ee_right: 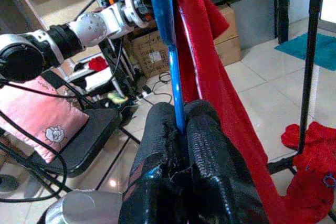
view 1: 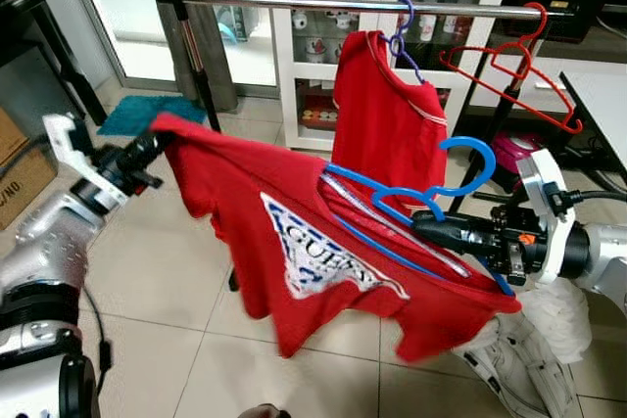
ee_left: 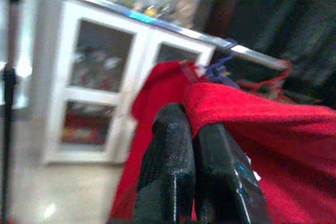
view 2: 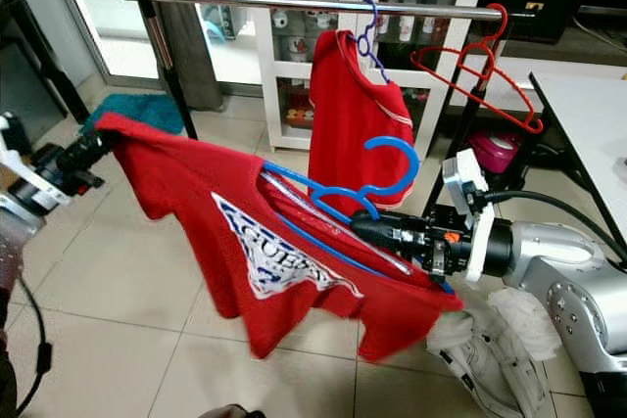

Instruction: Hang hanger

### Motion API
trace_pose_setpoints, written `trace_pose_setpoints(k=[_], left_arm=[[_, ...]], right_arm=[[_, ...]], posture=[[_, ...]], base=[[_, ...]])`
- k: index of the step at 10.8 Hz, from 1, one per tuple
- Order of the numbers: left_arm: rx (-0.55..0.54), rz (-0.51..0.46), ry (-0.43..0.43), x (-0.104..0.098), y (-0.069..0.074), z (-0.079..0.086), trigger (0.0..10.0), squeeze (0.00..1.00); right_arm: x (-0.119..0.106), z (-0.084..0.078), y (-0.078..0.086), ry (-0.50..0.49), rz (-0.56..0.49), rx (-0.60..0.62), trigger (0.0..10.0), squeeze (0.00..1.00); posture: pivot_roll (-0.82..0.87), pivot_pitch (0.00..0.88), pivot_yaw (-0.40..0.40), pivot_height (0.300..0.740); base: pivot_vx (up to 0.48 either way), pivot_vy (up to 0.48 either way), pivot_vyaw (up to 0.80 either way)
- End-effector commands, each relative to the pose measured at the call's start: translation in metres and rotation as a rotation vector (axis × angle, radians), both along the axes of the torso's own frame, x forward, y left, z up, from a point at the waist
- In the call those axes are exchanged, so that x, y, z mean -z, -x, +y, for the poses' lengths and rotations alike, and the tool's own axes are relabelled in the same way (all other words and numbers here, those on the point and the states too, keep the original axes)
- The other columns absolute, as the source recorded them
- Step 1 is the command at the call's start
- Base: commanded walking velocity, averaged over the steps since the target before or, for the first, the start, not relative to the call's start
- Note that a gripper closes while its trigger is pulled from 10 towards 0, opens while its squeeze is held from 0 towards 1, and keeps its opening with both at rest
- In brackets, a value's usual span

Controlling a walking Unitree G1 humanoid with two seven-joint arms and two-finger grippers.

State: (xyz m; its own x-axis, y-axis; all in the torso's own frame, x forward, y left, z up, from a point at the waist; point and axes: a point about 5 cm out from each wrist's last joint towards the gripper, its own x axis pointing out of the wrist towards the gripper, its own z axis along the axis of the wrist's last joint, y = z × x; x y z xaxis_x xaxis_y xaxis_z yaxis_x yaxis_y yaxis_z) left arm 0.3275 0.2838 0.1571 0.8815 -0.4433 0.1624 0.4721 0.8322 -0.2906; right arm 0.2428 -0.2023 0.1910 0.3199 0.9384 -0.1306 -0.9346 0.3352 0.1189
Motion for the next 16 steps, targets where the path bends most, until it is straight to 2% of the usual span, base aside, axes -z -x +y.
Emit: trace_pose_setpoints(k=[1,2,3,4,5,7,9,11,13,14,15,16], left_arm=[[-0.069,-0.032,-0.033,-0.011,-0.003,0.009,0.0,0.0],[-0.065,-0.028,-0.039,-0.011,-0.004,0.007,0.0,0.0],[-0.077,-0.016,-0.096,-0.005,-0.005,0.004,0.0,0.0],[-0.002,0.004,-0.158,0.002,-0.004,-0.009,10.0,0.0],[0.132,0.018,-0.277,0.015,0.0,-0.034,10.0,1.0],[0.158,0.03,-0.344,0.024,0.0,-0.053,10.0,1.0],[0.112,0.031,-0.403,0.024,-0.002,-0.057,10.0,1.0],[0.155,-0.045,-0.481,0.011,-0.004,-0.066,10.0,1.0],[0.219,-0.092,-0.447,0.002,-0.002,-0.086,10.0,1.0],[0.205,-0.059,-0.405,0.007,0.0,-0.095,10.0,1.0],[0.113,0.014,-0.371,0.011,0.002,-0.111,10.0,0.53],[0.207,-0.09,-0.37,-0.005,0.01,-0.139,10.0,0.0]], right_arm=[[-0.005,-0.007,-0.002,0.012,-0.024,0.028,10.0,0.0],[-0.005,-0.008,-0.002,0.013,-0.025,0.03,10.0,0.0],[-0.006,-0.009,-0.003,0.016,-0.029,0.036,10.0,0.0],[-0.006,-0.009,-0.004,0.024,-0.031,0.045,10.0,0.0],[-0.004,-0.006,-0.009,0.042,-0.034,0.08,10.0,0.0],[0.002,-0.004,-0.02,0.082,-0.032,0.189,10.0,0.0],[0.01,0.003,-0.027,0.103,0.004,0.327,10.0,0.0],[0.004,0.013,-0.03,0.124,-0.023,0.316,10.0,0.0],[0.004,0.012,-0.038,0.168,-0.026,0.398,10.0,0.0],[0.01,0.011,-0.04,0.182,-0.008,0.473,10.0,0.0],[0.026,0.013,-0.037,0.176,0.038,0.568,10.0,0.0],[0.026,0.025,-0.04,0.099,0.074,0.597,10.0,0.0]], posture=[[-0.13,0.0,0.097,0.74],[-0.13,0.0,0.097,0.74],[-0.13,0.0,0.096,0.74],[-0.13,0.0,0.095,0.74],[-0.13,0.0,0.094,0.74],[-0.14,0.0,0.096,0.74],[-0.14,0.0,0.096,0.74],[-0.14,0.0,0.09,0.74],[-0.14,0.0,0.088,0.74],[-0.14,0.0,0.075,0.74],[-0.14,0.0,0.058,0.74],[-0.14,0.0,0.055,0.74]], base=[[0.0,0.0,0.0],[0.0,0.0,0.0],[0.0,0.0,0.0],[0.0,0.0,0.0],[0.0,0.0,0.0],[0.0,0.0,0.0],[0.0,0.0,0.0],[0.0,0.0,0.0],[0.0,0.0,0.0],[0.0,0.0,0.0],[0.0,0.0,0.0],[0.0,0.0,0.0]])
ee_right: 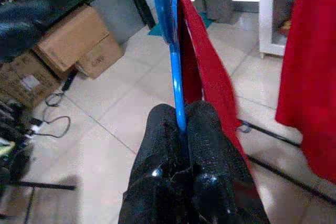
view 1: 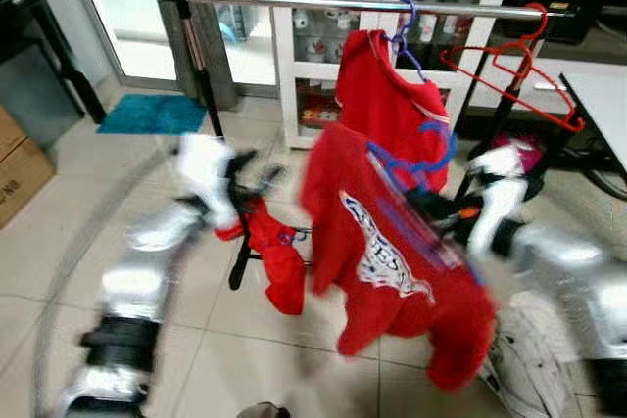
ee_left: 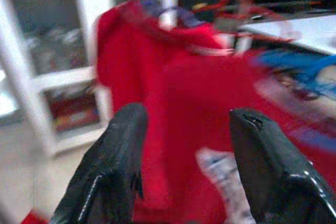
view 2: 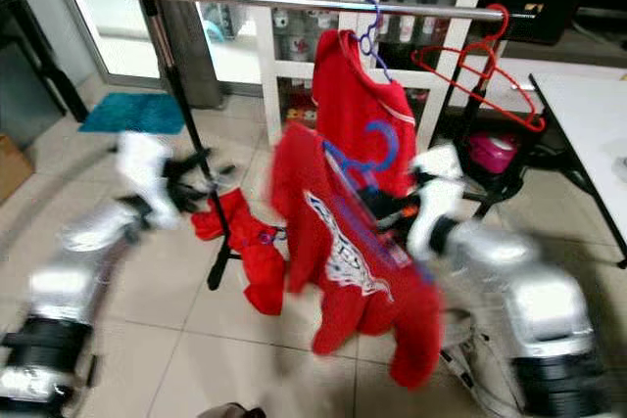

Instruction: Hang hanger

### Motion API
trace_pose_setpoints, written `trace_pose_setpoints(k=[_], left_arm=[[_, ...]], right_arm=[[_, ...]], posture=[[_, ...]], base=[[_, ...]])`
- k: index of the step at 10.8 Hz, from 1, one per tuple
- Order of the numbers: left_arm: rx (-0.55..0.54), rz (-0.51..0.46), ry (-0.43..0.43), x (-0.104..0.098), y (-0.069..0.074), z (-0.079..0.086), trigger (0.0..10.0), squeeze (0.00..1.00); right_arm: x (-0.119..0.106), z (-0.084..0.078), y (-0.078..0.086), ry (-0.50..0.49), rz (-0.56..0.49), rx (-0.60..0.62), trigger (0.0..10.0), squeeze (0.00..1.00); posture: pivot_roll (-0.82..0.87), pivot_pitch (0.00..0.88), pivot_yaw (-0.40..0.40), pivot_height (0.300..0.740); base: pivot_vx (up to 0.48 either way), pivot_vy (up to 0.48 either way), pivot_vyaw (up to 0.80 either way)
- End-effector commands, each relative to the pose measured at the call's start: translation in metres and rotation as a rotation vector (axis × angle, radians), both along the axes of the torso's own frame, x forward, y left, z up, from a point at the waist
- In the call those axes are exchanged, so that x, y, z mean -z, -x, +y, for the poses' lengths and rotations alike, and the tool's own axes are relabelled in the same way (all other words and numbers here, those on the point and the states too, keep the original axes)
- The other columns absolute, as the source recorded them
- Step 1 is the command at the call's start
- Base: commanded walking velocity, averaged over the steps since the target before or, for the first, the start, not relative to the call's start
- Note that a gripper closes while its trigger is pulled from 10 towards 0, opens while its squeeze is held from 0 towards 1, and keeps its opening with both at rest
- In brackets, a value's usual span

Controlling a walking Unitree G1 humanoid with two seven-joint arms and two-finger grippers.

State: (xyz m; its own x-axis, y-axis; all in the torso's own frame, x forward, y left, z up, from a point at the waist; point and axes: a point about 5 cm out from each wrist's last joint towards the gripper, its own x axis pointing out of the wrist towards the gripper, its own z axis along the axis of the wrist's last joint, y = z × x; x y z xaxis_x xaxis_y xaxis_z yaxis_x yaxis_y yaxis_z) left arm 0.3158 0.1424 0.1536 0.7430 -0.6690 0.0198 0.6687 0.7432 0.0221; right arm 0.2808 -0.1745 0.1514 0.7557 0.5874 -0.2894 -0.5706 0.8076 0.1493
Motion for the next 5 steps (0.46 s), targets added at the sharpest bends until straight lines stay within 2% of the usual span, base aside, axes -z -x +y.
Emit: trace_pose_setpoints(k=[1,2,3,4,5], left_arm=[[0.147,-0.046,0.053,-0.017,0.006,-0.01,10.0,0.0],[0.348,-0.055,0.047,-0.024,0.013,-0.023,10.0,0.76],[0.475,-0.044,-0.018,-0.023,0.011,-0.034,10.0,1.0],[0.659,0.028,-0.06,-0.017,0.011,-0.05,10.0,1.0],[0.792,0.095,-0.057,-0.014,0.015,-0.06,10.0,1.0]], right_arm=[[-0.015,0.002,-0.007,-0.016,-0.048,0.008,10.0,0.0],[-0.019,0.011,-0.015,-0.021,-0.048,0.004,10.0,0.0],[-0.025,0.02,-0.024,-0.027,-0.059,-0.009,10.0,0.0],[-0.036,0.034,-0.035,-0.036,-0.078,-0.025,10.0,0.0],[-0.042,0.043,-0.041,-0.027,-0.086,-0.02,10.0,0.0]], posture=[[-0.14,0.0,0.044,0.74],[-0.13,0.0,0.039,0.74],[-0.13,0.0,0.033,0.74],[-0.14,0.0,0.034,0.74],[-0.15,0.0,0.046,0.74]], base=[[0.0,0.0,0.0],[0.0,0.0,0.0],[0.0,0.0,0.0],[0.0,0.0,0.0],[0.0,0.0,0.0]])
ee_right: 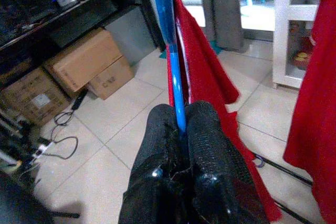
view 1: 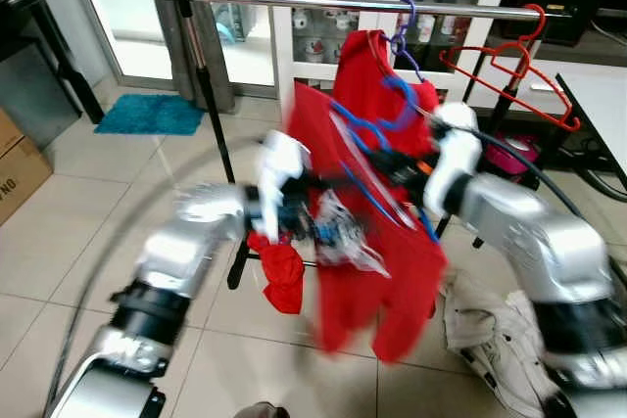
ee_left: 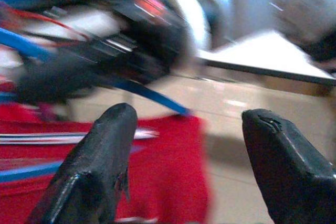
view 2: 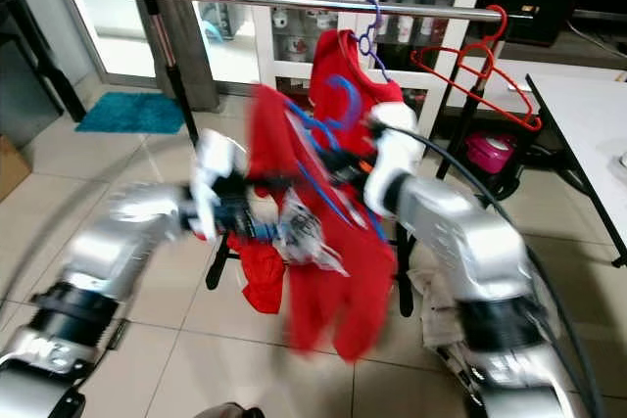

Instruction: Hang hanger

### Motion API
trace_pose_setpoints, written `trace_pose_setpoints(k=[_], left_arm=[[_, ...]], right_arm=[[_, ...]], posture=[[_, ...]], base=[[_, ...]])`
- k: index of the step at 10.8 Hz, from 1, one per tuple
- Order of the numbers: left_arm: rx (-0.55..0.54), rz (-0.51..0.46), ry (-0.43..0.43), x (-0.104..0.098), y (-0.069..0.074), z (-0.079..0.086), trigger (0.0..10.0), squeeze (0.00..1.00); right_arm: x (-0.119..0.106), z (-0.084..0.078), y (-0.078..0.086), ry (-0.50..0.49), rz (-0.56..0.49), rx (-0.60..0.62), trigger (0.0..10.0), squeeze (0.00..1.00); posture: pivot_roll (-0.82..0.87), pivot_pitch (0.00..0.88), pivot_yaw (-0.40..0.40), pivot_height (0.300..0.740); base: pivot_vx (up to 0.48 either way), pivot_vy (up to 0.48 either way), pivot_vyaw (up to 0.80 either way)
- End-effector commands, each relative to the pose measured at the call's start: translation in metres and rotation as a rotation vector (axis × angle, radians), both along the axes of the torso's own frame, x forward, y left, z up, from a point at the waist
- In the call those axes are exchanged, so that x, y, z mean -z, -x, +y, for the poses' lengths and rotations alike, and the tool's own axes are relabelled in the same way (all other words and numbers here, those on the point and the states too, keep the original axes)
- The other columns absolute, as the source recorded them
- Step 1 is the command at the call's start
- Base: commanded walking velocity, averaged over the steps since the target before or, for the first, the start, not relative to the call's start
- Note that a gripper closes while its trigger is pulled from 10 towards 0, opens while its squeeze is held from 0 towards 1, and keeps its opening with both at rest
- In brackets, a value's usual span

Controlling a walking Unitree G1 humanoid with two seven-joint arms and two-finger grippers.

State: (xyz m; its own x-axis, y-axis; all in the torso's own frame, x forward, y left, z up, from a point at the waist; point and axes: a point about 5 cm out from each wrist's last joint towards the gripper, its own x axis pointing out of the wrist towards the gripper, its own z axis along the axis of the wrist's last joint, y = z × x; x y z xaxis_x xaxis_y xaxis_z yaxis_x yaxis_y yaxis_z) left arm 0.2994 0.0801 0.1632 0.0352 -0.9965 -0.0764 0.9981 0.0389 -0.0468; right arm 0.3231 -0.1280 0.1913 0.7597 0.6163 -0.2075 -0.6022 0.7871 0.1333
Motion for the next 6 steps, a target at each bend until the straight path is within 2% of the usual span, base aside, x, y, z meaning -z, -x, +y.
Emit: trace_pose_setpoints(k=[1,2,3,4,5,6], left_arm=[[0.082,0.017,-0.037,0.001,0.001,-0.006,10.0,1.0],[0.112,0.008,-0.063,0.004,0.0,-0.008,10.0,0.82],[0.101,-0.029,-0.081,0.006,-0.006,-0.011,10.0,0.11],[0.069,-0.08,-0.113,0.009,-0.011,-0.012,10.0,0.0],[0.042,-0.162,-0.151,0.014,-0.016,-0.013,10.0,0.0],[0.043,-0.181,-0.134,0.015,-0.018,-0.017,8.3,0.0]], right_arm=[[-0.009,0.005,-0.005,0.001,-0.015,0.01,10.0,0.0],[-0.012,0.007,-0.008,-0.001,-0.018,0.012,10.0,0.0],[-0.015,0.009,-0.01,-0.003,-0.023,0.015,10.0,0.0],[-0.017,0.011,-0.01,-0.005,-0.027,0.014,10.0,0.0],[-0.02,0.012,-0.011,-0.012,-0.031,0.012,10.0,0.0],[-0.021,0.014,-0.011,-0.017,-0.033,0.008,10.0,0.0]], posture=[[-0.16,0.0,0.054,0.74],[-0.17,0.0,0.061,0.74],[-0.17,0.0,0.067,0.74],[-0.17,0.0,0.07,0.74],[-0.17,0.0,0.069,0.74],[-0.16,0.0,0.069,0.74]], base=[[0.0,0.0,0.0],[0.0,0.0,0.0],[0.0,0.0,0.0],[0.0,0.0,0.0],[0.0,0.0,0.0],[0.0,0.0,0.0]])
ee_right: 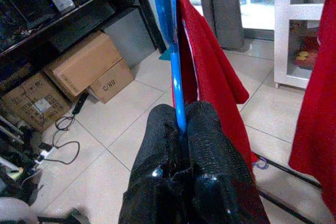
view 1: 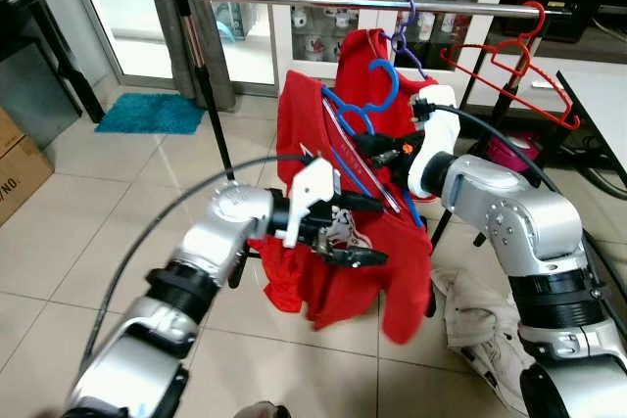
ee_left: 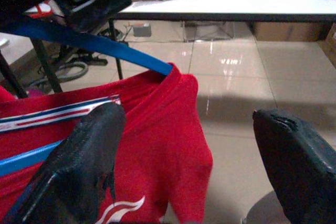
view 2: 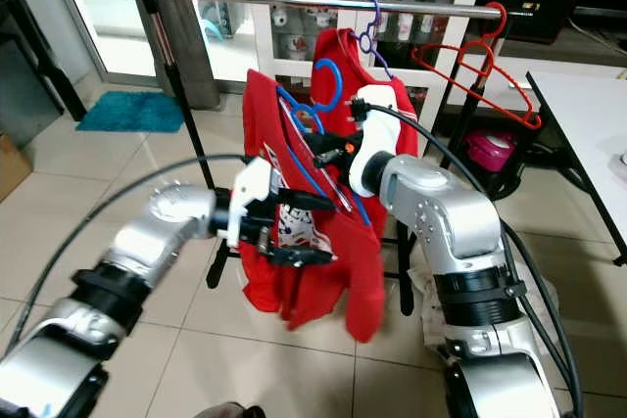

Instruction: Hang hanger

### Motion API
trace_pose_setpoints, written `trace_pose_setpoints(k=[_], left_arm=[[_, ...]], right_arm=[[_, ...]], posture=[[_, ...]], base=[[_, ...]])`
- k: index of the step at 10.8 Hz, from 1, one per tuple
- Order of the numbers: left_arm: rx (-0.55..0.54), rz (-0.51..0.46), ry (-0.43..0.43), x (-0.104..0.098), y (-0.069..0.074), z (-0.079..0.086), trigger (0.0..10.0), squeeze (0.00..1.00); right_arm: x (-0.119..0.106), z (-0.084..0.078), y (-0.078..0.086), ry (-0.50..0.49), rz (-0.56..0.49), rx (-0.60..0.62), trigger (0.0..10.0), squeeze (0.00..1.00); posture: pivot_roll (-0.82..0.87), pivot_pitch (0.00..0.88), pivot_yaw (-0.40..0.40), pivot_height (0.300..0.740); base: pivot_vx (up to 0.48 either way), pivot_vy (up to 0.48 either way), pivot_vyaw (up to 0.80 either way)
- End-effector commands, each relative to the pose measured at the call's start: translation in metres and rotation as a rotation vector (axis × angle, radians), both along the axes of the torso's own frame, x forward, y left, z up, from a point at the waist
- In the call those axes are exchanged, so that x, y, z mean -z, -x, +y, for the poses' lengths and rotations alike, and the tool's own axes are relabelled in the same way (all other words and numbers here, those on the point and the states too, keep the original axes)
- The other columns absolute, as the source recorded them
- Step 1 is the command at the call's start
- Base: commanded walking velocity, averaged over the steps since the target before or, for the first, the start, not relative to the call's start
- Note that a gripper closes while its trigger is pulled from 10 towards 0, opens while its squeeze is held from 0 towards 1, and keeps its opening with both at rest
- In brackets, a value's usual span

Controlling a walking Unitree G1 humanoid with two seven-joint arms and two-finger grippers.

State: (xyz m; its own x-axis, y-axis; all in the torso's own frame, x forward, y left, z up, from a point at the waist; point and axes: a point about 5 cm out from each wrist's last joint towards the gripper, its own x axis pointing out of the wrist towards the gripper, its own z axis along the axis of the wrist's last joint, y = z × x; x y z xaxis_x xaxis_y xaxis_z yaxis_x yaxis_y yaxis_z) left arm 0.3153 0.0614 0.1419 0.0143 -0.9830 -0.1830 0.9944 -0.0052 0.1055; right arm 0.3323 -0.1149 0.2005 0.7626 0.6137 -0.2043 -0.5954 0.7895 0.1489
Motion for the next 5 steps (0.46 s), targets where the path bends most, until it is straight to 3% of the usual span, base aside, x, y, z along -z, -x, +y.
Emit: trace_pose_setpoints(k=[1,2,5], left_arm=[[0.018,-0.038,0.014,-0.0056,-0.0018,-0.0046,0.7,0.0],[0.024,-0.058,0.016,-0.0029,-0.0025,-0.0084,0.0,0.0],[0.023,-0.075,0.008,0.0026,-0.0055,-0.0108,0.0,0.0]], right_arm=[[-0.012,0.0027,-0.0021,-0.004,-0.038,-0.003,10.0,0.0],[-0.0119,0.0047,-0.0017,-0.006,-0.037,-0.008,10.0,0.0],[-0.0122,0.0064,-0.0013,-0.011,-0.038,-0.01,10.0,0.0]], posture=[[-0.16,0.0,0.069,0.74],[-0.16,0.0,0.073,0.74],[-0.16,0.0,0.08,0.74]], base=[[0.0,0.0,0.0],[0.0,0.0,0.0],[0.0,0.0,0.0]])
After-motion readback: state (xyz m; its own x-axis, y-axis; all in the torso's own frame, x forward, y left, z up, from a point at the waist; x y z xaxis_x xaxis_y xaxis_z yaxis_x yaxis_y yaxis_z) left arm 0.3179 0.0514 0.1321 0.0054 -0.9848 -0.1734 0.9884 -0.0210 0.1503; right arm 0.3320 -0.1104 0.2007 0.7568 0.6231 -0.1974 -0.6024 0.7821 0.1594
